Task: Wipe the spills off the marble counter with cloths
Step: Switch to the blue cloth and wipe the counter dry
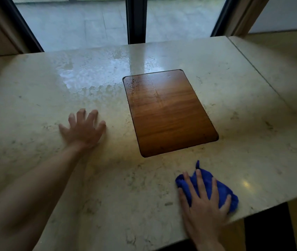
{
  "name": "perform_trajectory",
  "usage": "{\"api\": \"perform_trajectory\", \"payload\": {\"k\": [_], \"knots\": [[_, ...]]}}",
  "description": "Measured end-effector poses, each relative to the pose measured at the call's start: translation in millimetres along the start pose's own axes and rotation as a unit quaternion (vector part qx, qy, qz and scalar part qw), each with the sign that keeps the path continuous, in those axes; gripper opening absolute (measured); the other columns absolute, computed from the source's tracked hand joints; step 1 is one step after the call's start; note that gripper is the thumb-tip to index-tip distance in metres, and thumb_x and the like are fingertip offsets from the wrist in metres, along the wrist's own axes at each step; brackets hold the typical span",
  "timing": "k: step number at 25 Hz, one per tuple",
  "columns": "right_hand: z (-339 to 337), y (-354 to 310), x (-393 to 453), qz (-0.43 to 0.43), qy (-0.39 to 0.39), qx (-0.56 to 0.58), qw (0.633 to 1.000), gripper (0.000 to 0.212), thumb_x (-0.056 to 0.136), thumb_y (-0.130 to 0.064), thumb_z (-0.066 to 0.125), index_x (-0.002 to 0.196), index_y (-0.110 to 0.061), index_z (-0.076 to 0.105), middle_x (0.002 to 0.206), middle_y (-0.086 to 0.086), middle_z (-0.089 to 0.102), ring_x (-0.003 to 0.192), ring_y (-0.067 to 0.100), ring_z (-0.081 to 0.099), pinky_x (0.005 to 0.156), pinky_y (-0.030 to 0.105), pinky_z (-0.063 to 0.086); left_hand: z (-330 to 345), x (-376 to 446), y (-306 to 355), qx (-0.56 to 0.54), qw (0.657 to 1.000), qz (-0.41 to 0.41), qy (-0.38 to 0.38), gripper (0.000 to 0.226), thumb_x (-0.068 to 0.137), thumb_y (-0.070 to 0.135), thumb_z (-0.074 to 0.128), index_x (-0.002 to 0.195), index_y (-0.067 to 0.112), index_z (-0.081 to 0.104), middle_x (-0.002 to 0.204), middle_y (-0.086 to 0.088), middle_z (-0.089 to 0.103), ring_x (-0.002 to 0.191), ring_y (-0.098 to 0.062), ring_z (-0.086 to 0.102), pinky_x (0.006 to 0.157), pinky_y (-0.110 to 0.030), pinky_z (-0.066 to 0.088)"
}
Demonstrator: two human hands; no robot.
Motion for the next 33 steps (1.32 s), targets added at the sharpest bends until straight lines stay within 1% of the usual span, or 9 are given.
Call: {"api": "perform_trajectory", "payload": {"k": [2, 5, 8, 12, 17, 20, 22, 28, 33], "knots": [[3.2, -27.9, 7.8, -0.011, 0.008, 0.002, 1.000, 0.058, 0.095, -0.068, 0.018, 0.148, -0.048, 0.027, 0.155, -0.005, 0.035, 0.138, 0.039, 0.037, 0.103, 0.077, 0.019, 2.3, 12.9, -2.0, 0.001, 1.000, 0.014, 0.018, 0.052, 0.088, 0.067, 0.035, 0.134, 0.042, 0.037, 0.156, -0.005, 0.031, 0.144, -0.040, 0.024, 0.105, -0.078, 0.016], [4.7, -61.0, 41.0, -0.055, 0.013, -0.021, 0.998, 0.058, 0.094, -0.067, 0.023, 0.147, -0.046, 0.037, 0.155, -0.002, 0.040, 0.138, 0.042, 0.039, 0.104, 0.078, 0.015, 4.9, 35.1, -3.7, -0.002, 0.999, 0.034, 0.015, 0.057, 0.091, 0.067, 0.038, 0.142, 0.044, 0.032, 0.160, -0.006, 0.025, 0.149, -0.040, 0.016, 0.108, -0.078, 0.007], [6.5, -79.4, 77.3, -0.066, 0.014, -0.039, 0.997, 0.060, 0.093, -0.070, 0.024, 0.148, -0.047, 0.035, 0.157, -0.002, 0.038, 0.140, 0.042, 0.038, 0.103, 0.078, 0.011, 9.3, 46.3, -4.0, -0.019, 0.999, 0.039, 0.021, 0.058, 0.091, 0.068, 0.036, 0.144, 0.045, 0.029, 0.161, -0.003, 0.020, 0.150, -0.039, 0.011, 0.109, -0.077, 0.000], [2.9, -92.2, 103.5, -0.108, 0.025, -0.032, 0.993, 0.060, 0.094, -0.069, 0.024, 0.150, -0.047, 0.030, 0.160, -0.003, 0.031, 0.144, 0.041, 0.031, 0.103, 0.080, 0.013, 12.2, 46.0, -4.4, -0.017, 0.999, 0.028, 0.011, 0.064, 0.086, 0.069, 0.029, 0.145, 0.045, 0.029, 0.161, -0.002, 0.019, 0.151, -0.036, 0.008, 0.111, -0.076, 0.001], [-10.2, -159.5, 249.1, -0.129, 0.033, -0.014, 0.991, 0.054, 0.097, -0.068, 0.024, 0.148, -0.052, 0.028, 0.161, -0.006, 0.029, 0.147, 0.040, 0.021, 0.104, 0.079, 0.008, 13.0, 43.7, -3.5, 0.008, 0.999, 0.028, 0.014, 0.064, 0.087, 0.067, 0.029, 0.147, 0.043, 0.031, 0.161, -0.002, 0.022, 0.151, -0.034, 0.010, 0.111, -0.076, 0.006], [-18.5, -200.0, 337.4, -0.128, 0.007, -0.011, 0.992, 0.054, 0.095, -0.071, 0.012, 0.148, -0.059, 0.013, 0.165, -0.013, 0.012, 0.151, 0.035, 0.006, 0.105, 0.079, -0.002, 11.8, 41.9, -4.4, 0.024, 0.999, 0.029, 0.002, 0.064, 0.087, 0.065, 0.032, 0.147, 0.041, 0.035, 0.161, -0.004, 0.024, 0.151, -0.036, 0.013, 0.110, -0.077, 0.008], [-25.7, -223.5, 398.9, -0.121, -0.006, -0.002, 0.993, 0.055, 0.094, -0.071, 0.010, 0.148, -0.058, 0.010, 0.165, -0.015, 0.007, 0.151, 0.034, 0.001, 0.105, 0.080, -0.005, 12.1, 43.0, -4.0, 0.024, 0.999, 0.027, 0.004, 0.064, 0.087, 0.063, 0.035, 0.146, 0.039, 0.040, 0.160, -0.005, 0.027, 0.151, -0.036, 0.014, 0.110, -0.077, 0.009], [-45.6, -280.2, 562.6, -0.104, -0.030, 0.014, 0.994, 0.059, 0.093, -0.071, 0.011, 0.150, -0.055, 0.013, 0.165, -0.014, 0.008, 0.151, 0.033, -0.001, 0.104, 0.080, -0.006, 12.9, 43.5, -1.3, 0.017, 0.999, 0.038, 0.020, 0.067, 0.082, 0.062, 0.045, 0.145, 0.038, 0.043, 0.160, -0.005, 0.032, 0.150, -0.038, 0.019, 0.110, -0.078, 0.010], [-52.4, -337.1, 602.8, -0.170, -0.047, 0.017, 0.984, 0.070, 0.092, -0.074, 0.015, 0.154, -0.041, 0.019, 0.164, -0.013, 0.017, 0.151, 0.029, 0.005, 0.107, 0.077, -0.008, 14.3, 47.5, -1.0, 0.033, 0.998, 0.039, 0.027, 0.067, 0.083, 0.062, 0.048, 0.145, 0.039, 0.043, 0.160, -0.006, 0.032, 0.150, -0.039, 0.021, 0.110, -0.078, 0.013]]}}
Point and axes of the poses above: each hand's wrist, its own x-axis towards the middle knuckle, its own z-axis out of the palm, y = z × x, the point moved 2 cm from there along x, towards the middle knuckle
